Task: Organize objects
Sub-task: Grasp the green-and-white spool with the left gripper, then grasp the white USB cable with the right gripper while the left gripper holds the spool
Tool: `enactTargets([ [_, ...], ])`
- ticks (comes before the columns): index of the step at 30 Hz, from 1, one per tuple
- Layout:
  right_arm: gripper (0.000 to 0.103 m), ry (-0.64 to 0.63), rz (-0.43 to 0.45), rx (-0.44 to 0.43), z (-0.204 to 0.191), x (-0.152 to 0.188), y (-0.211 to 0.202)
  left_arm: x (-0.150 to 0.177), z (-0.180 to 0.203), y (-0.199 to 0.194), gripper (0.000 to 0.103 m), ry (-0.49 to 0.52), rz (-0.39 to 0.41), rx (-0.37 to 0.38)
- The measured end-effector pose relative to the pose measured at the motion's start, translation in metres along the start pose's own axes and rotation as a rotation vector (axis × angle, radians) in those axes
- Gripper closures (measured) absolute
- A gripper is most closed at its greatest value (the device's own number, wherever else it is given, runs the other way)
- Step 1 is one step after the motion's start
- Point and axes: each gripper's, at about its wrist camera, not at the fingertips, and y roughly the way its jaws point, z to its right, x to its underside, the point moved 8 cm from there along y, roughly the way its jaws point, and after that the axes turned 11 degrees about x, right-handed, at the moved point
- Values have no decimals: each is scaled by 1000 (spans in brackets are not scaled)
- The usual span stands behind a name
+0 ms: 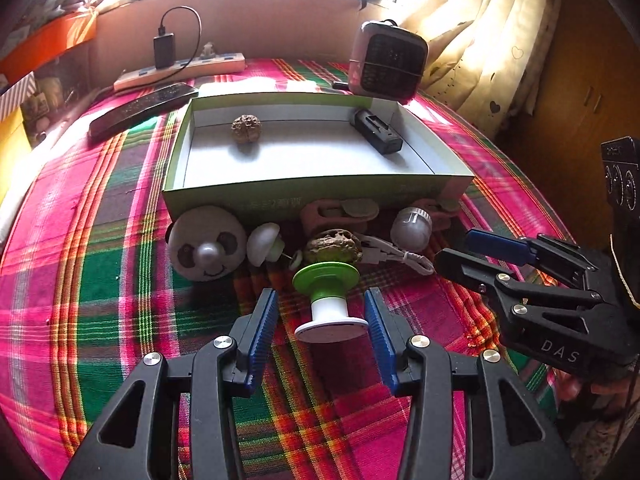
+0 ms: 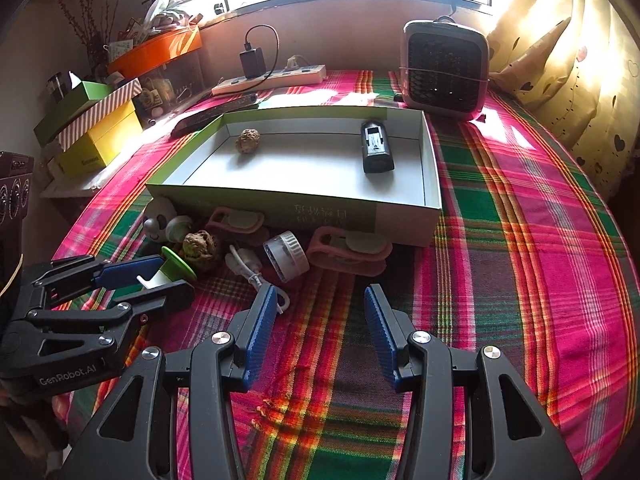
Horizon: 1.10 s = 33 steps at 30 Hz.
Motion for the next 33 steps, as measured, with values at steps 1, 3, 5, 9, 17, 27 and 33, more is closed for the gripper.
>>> enactTargets([
  [1,56,-1,-4,-6,-1,0,1,0,-1,0,60,-2,3,1],
  [3,56,-9,-13,-20,-5,1,2,0,-3,-1,67,-6,8,-4],
  [5,56,-21,-17,-32,-10,1,4,1,-5,-2,71,-7,11,-11],
  [9,56,-39,-23,-42,-17,2,7,2,-9,-5,71,-16,16,-10],
  [17,56,-103,-17,-59,-32,1,9,7,-23,-14,71,-43,25,-25],
  [27,85,-119,-15,-89,-38,4,6,10,-33,-22,71,-68,38,-29],
  [33,89,-139,-20,-95,-43,12,-1,10,-34,-23,71,-67,39,-27],
])
